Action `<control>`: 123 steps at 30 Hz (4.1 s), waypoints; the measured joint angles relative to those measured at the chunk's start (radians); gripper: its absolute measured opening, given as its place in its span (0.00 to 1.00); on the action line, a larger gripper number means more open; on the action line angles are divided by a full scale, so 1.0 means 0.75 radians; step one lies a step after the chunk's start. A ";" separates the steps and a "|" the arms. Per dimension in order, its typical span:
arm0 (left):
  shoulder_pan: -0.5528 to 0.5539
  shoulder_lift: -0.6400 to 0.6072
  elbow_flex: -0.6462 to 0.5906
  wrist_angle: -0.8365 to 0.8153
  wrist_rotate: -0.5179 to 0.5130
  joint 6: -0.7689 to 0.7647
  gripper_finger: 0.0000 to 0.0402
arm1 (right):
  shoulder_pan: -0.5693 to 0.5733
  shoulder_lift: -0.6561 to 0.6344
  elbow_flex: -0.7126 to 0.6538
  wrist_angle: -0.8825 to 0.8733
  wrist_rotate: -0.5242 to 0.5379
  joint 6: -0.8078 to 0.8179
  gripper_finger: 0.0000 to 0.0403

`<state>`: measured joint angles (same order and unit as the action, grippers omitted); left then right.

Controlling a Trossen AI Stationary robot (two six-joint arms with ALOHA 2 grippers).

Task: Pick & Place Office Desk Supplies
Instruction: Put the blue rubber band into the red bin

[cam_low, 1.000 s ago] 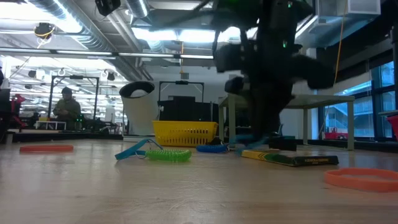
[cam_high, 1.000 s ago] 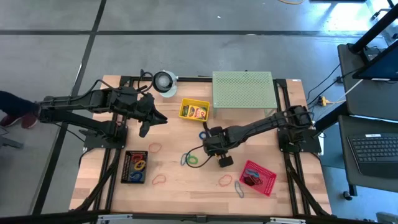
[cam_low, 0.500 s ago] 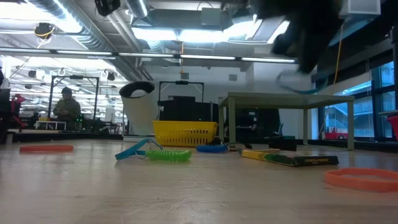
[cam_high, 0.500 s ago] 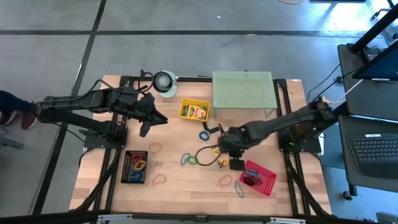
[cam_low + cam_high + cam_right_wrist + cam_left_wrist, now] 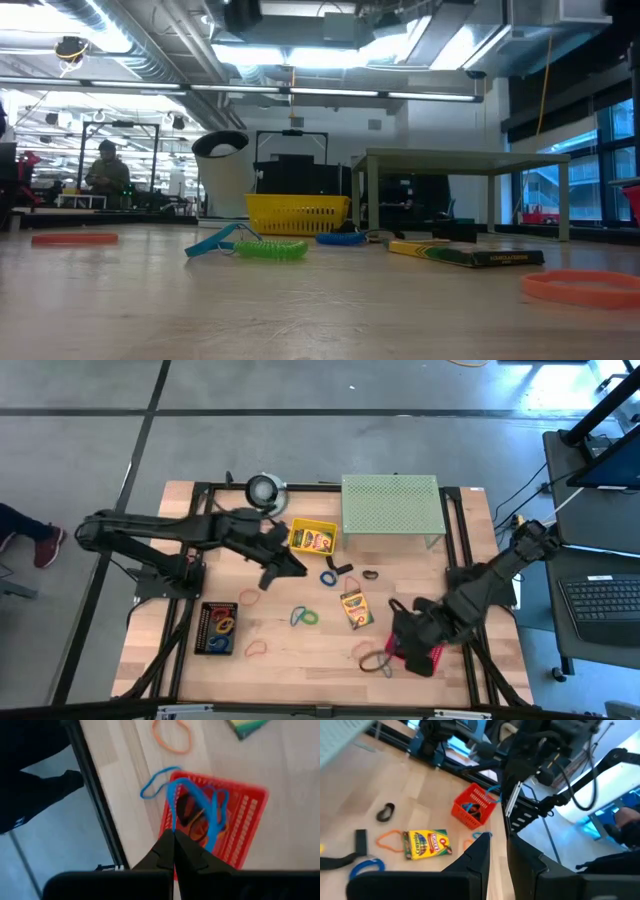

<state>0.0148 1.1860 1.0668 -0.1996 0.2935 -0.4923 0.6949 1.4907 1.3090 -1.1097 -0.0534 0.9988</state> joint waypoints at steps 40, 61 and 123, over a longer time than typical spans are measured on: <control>0.056 0.781 0.000 0.750 0.090 -0.327 0.15 | 0.138 0.003 -0.604 0.557 0.080 0.452 0.07; 0.034 0.863 0.055 0.390 0.045 0.116 0.37 | 0.139 -0.209 -0.565 0.551 0.265 0.638 0.54; 0.009 0.835 0.277 -0.129 0.022 0.255 0.36 | 0.327 0.172 -0.261 0.297 0.170 0.506 0.24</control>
<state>0.0216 1.8122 1.2747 -0.2962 0.3097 -0.3008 0.9403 1.6196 1.1133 -0.8870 0.0741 1.3782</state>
